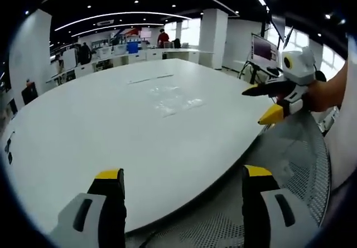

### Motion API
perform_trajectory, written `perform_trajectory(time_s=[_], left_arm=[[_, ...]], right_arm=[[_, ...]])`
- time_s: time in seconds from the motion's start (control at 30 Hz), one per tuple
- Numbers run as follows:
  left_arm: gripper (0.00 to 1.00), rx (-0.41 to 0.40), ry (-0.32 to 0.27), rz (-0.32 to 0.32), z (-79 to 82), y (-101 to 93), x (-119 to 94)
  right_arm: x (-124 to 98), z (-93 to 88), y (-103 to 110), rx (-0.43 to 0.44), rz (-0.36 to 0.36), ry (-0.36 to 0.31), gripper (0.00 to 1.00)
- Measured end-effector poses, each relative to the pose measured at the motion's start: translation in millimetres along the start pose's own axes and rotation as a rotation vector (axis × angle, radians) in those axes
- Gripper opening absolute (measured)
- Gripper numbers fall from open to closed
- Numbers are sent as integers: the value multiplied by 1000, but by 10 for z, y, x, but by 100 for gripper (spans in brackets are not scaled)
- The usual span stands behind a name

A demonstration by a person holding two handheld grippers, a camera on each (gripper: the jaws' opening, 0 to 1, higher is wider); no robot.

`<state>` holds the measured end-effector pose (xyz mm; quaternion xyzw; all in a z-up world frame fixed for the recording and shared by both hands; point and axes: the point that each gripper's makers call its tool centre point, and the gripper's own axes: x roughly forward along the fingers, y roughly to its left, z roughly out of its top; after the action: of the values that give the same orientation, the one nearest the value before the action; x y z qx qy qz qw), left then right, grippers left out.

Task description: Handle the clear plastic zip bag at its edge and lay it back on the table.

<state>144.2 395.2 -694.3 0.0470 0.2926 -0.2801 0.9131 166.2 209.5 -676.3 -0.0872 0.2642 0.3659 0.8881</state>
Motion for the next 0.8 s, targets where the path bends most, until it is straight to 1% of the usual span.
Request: perform_trajectory(time_s=[0.07, 0.1, 0.2, 0.4, 0.8], left_arm=[[85, -9, 8, 7, -7, 17, -1], [85, -19, 2, 8, 4, 40, -8], [84, -20, 11, 5, -17, 41, -3], [83, -23, 13, 4, -23, 33, -2], [81, -17, 9, 4, -40, 46, 7]], right_arm=[[-4, 36, -16, 17, 6, -19, 81], [-3, 39, -16, 20, 8, -22, 81], [-5, 34, -10, 14, 13, -28, 81], [-20, 45, -15, 24, 17, -35, 80], [-8, 51, -23, 16, 16, -35, 79]])
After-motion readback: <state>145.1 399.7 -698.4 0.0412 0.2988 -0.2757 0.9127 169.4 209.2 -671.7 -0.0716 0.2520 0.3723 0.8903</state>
